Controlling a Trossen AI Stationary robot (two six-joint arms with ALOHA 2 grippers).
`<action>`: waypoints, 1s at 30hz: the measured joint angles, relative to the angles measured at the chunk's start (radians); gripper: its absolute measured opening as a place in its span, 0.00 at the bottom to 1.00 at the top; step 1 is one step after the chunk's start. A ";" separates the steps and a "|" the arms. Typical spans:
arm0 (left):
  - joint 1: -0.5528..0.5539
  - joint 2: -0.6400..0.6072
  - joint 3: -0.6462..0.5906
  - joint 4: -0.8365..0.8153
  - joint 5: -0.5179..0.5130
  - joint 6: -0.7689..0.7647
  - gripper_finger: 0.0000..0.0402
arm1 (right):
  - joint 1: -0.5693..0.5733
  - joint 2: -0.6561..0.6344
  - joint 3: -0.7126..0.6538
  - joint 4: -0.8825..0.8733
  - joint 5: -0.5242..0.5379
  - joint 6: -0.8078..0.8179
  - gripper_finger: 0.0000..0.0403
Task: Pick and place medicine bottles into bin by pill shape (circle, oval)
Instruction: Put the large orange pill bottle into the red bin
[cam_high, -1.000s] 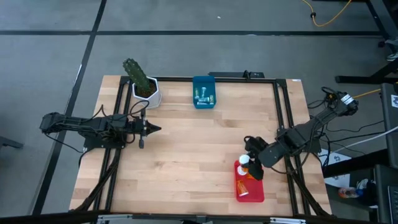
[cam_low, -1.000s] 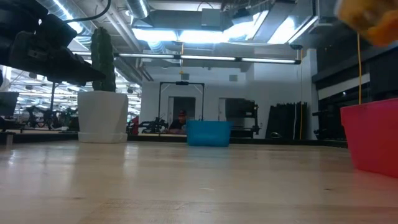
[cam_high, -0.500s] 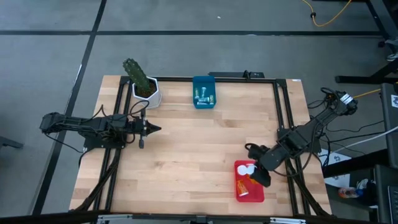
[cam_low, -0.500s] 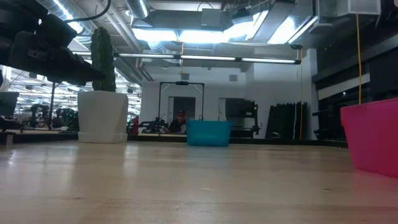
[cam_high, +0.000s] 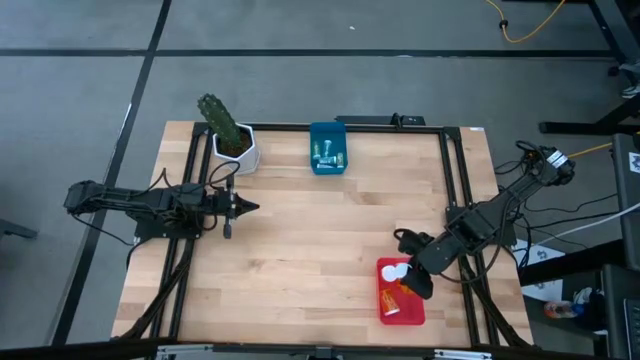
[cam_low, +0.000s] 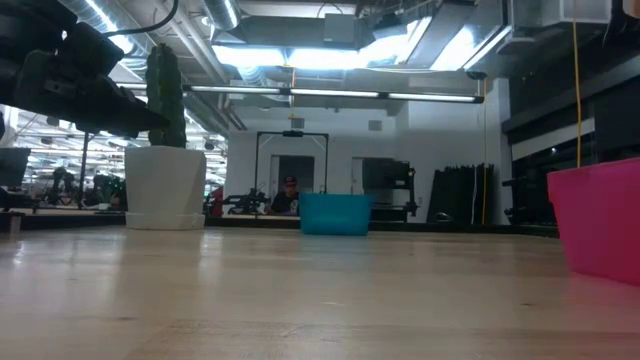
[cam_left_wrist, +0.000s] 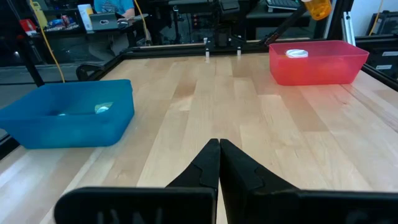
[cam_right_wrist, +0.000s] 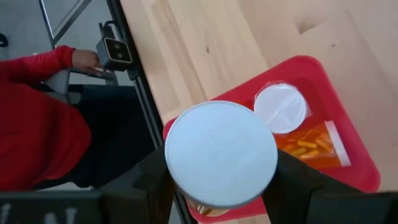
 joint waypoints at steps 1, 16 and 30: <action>0.000 0.000 0.000 0.000 0.000 0.000 0.00 | 0.000 0.001 0.000 0.000 0.004 0.000 0.47; 0.000 0.000 0.000 0.000 0.000 0.000 0.00 | 0.000 0.149 0.000 0.049 -0.098 0.059 0.47; 0.000 0.000 0.000 0.000 0.000 0.000 0.00 | 0.000 0.193 0.000 0.084 -0.111 0.108 0.52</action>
